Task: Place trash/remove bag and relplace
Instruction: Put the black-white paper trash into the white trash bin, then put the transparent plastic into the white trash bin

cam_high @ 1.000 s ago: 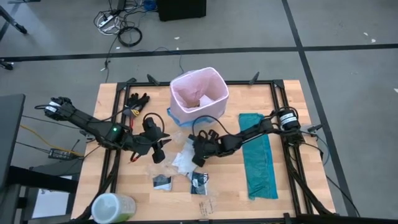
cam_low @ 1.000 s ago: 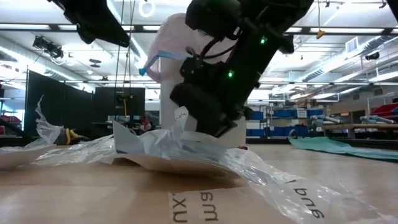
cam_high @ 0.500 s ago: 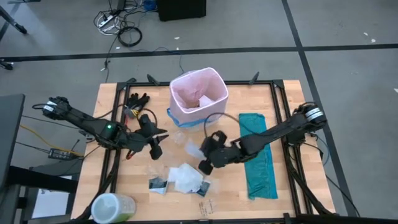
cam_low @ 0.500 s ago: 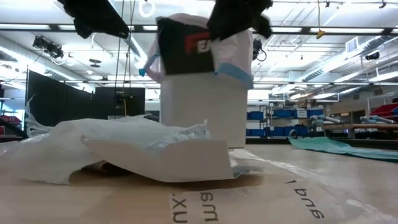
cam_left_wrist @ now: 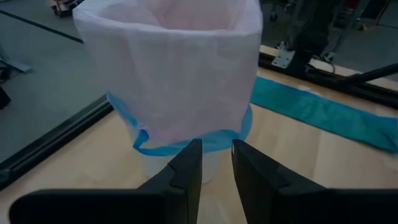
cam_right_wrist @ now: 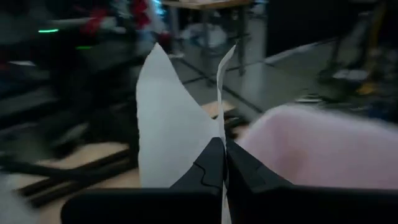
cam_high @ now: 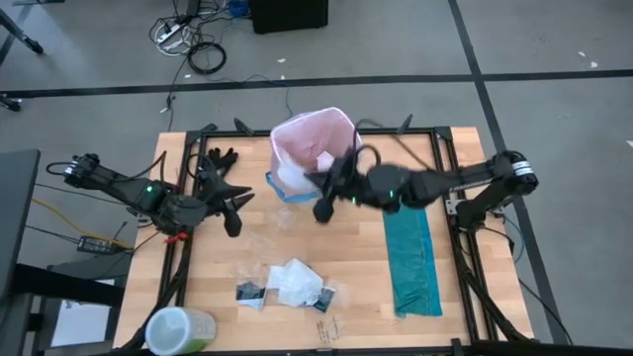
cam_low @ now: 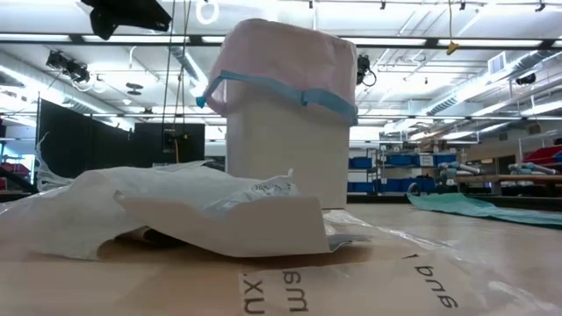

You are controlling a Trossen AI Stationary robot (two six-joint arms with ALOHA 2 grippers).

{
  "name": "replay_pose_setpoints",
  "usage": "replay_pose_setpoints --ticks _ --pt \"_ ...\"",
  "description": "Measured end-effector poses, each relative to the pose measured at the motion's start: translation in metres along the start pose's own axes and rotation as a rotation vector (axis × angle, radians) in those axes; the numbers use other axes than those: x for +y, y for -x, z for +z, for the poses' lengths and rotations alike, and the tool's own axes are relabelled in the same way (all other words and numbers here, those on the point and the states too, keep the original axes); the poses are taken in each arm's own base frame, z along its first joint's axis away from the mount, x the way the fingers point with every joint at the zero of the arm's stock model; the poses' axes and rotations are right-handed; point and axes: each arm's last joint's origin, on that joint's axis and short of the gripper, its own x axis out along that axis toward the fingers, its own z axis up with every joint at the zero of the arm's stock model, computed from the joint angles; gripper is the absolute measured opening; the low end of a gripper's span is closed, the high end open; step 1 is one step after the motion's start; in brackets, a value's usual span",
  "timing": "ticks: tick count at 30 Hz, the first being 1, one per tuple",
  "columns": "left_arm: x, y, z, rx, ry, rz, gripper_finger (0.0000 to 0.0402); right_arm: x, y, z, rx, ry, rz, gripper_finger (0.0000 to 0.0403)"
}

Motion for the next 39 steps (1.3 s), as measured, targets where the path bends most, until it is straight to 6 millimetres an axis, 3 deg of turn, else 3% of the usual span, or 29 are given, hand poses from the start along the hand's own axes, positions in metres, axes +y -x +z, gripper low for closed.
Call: replay_pose_setpoints --ticks 4,10,15,19,24,31,35,39 --pt "0.0 -0.001 -0.001 0.004 -0.008 0.014 0.0096 -0.037 -0.02 0.002 0.073 0.073 -0.119 0.0" --pt "0.005 -0.008 -0.011 0.096 -0.008 0.085 0.0096 -0.078 -0.033 -0.017 0.319 0.109 -0.136 0.0013" --pt "0.009 -0.014 -0.018 0.19 -0.018 0.098 0.0096 -0.081 -0.031 -0.016 0.358 0.117 -0.05 0.0083" --pt "0.012 -0.026 -0.022 0.264 -0.016 0.146 0.0096 -0.071 -0.021 0.011 0.265 0.087 -0.005 0.0151" --pt "0.015 -0.049 -0.028 0.328 0.06 0.263 0.0088 -0.049 0.006 0.066 0.107 0.082 0.094 0.0174" --pt "0.01 -0.087 -0.045 0.449 0.088 0.339 0.0011 -0.021 0.071 0.129 -0.075 0.14 0.214 0.011" --pt "0.007 -0.109 -0.067 0.495 0.115 0.349 0.0005 -0.012 0.113 0.147 -0.116 0.152 0.188 0.0072" --pt "0.007 -0.127 -0.094 0.513 0.166 0.344 0.0003 -0.003 0.143 0.148 -0.108 0.163 0.159 0.0035"
